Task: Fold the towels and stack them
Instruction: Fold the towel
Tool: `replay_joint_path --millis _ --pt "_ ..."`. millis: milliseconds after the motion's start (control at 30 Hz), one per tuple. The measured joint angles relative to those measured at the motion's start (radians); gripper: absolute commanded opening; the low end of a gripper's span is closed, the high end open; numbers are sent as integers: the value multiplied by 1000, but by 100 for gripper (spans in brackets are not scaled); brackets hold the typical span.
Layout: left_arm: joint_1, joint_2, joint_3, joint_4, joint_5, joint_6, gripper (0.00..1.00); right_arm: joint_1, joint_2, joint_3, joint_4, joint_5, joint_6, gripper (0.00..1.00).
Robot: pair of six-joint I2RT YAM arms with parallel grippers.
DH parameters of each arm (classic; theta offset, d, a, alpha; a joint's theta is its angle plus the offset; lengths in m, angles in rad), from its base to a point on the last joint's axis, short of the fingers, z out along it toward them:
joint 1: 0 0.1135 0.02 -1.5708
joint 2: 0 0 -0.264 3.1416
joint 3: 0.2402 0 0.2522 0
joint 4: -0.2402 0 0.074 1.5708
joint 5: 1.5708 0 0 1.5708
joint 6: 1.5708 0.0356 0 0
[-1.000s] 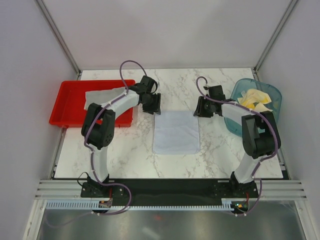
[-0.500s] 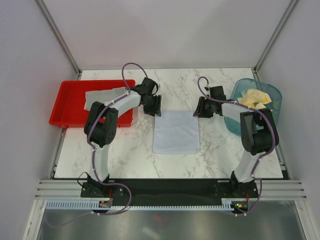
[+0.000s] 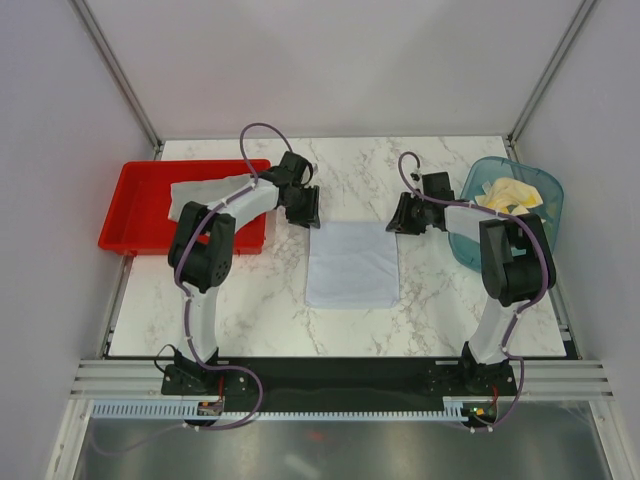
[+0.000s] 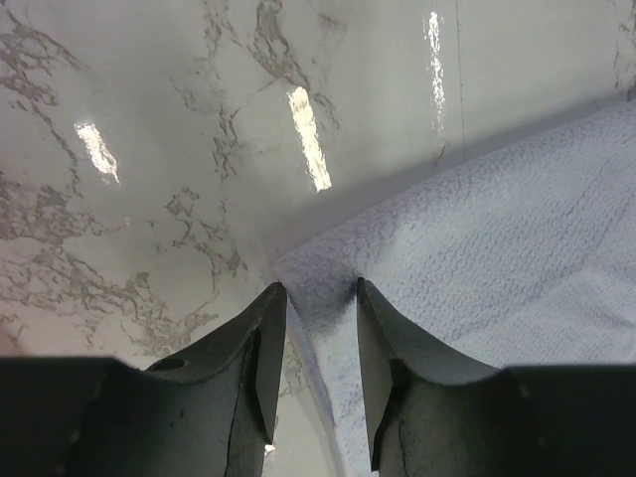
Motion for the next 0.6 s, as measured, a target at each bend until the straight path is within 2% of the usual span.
replay_joint_path --millis 200,233,333,367,433,600 --pt "5 19 10 5 17 0 36 -13 0 0 20 -20 5 29" --pt "6 24 13 5 22 -1 33 -14 0 0 22 -21 7 27" --pt "8 30 17 5 30 -10 13 -15 0 0 24 -25 8 13" --pt "9 30 18 5 34 -12 3 -16 0 0 26 -27 8 5" --pt "10 30 18 5 39 -14 2 -19 0 0 27 -33 10 0" --pt "23 30 19 5 63 -14 2 -32 0 0 27 -46 9 0"
